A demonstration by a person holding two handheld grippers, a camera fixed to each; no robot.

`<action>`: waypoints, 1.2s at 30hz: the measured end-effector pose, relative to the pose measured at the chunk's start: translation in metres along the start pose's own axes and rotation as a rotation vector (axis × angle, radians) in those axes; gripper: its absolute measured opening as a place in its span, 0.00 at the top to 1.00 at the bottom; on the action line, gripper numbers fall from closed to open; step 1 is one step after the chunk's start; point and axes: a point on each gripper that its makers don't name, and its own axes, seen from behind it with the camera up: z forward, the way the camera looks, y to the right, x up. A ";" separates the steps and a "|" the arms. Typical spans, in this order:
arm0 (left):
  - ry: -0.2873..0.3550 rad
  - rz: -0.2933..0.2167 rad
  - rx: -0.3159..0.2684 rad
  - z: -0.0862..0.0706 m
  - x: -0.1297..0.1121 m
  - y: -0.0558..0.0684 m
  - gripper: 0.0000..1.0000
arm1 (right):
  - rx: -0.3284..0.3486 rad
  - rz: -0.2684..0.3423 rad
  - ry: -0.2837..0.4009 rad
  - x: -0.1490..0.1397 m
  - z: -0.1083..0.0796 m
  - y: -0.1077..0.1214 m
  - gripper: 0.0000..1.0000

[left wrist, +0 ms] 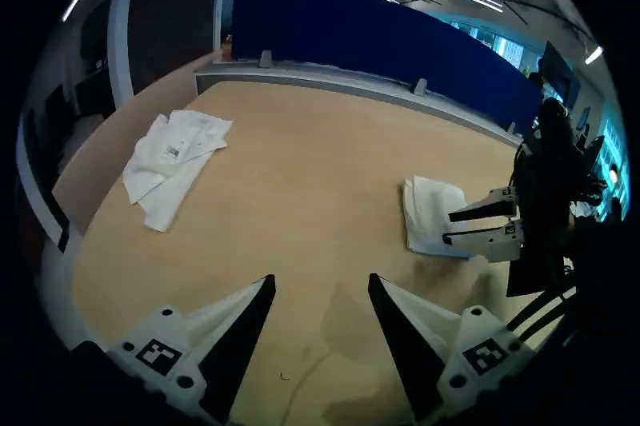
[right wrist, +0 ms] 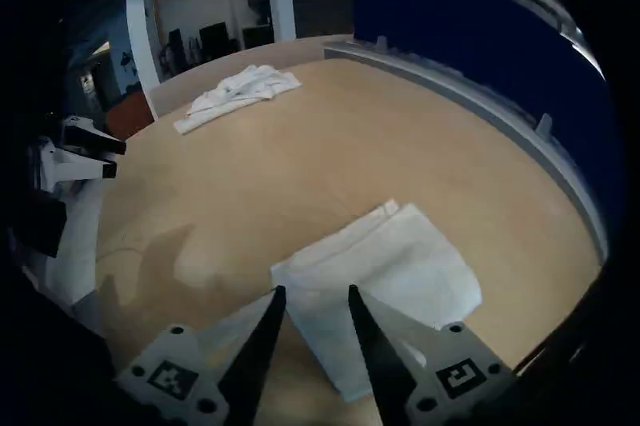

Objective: Fold towel

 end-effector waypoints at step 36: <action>-0.008 0.008 -0.022 0.004 -0.003 0.015 0.14 | -0.182 0.157 -0.094 -0.088 -0.029 0.029 0.56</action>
